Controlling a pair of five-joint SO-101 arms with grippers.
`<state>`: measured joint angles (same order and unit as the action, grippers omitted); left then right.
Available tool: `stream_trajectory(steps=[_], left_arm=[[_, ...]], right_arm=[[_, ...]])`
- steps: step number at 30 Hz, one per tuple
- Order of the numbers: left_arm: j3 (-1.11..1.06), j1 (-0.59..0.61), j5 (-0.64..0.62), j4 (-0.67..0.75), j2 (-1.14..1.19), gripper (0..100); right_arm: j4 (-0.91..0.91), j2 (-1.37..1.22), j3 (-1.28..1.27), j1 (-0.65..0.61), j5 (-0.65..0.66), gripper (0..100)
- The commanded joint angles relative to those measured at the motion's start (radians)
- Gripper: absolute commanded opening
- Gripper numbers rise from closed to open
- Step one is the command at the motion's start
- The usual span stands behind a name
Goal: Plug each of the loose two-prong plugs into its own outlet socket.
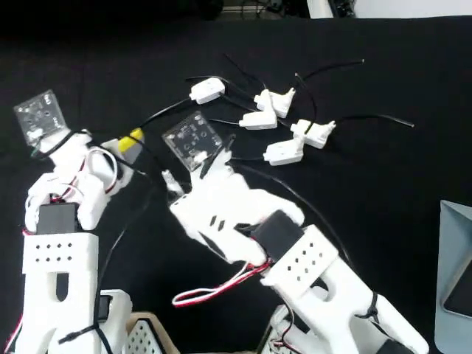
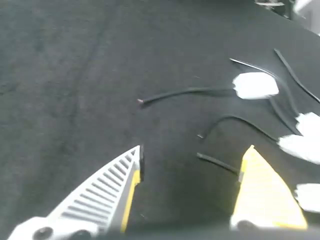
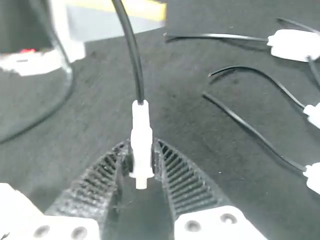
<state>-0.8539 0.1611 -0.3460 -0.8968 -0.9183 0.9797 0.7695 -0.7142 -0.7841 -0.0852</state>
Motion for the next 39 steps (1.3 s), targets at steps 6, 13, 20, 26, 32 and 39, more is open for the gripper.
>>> stream_trajectory(steps=[6,13,20,26,32,39], left_arm=[[0.18,-0.211,-0.015,-0.23,-0.048,31],[0.113,-0.286,0.1,-0.261,-0.267,31],[0.042,-0.248,0.143,-0.258,-0.292,31],[0.071,-0.12,0.23,-0.21,-0.176,31],[0.168,-0.071,0.385,-0.087,0.138,31],[0.492,-0.073,0.647,-0.031,0.635,31]], right_arm=[[-0.018,0.035,0.005,-0.017,-0.011,1.1],[-0.021,0.039,-0.024,-0.015,-0.011,1.1],[-0.015,0.039,-0.025,-0.005,-0.011,1.1],[-0.035,0.039,-0.018,0.175,-0.028,1.1],[-0.176,0.031,-0.031,0.373,-0.166,1.1],[-0.382,0.031,-0.139,0.451,-0.187,1.1]])
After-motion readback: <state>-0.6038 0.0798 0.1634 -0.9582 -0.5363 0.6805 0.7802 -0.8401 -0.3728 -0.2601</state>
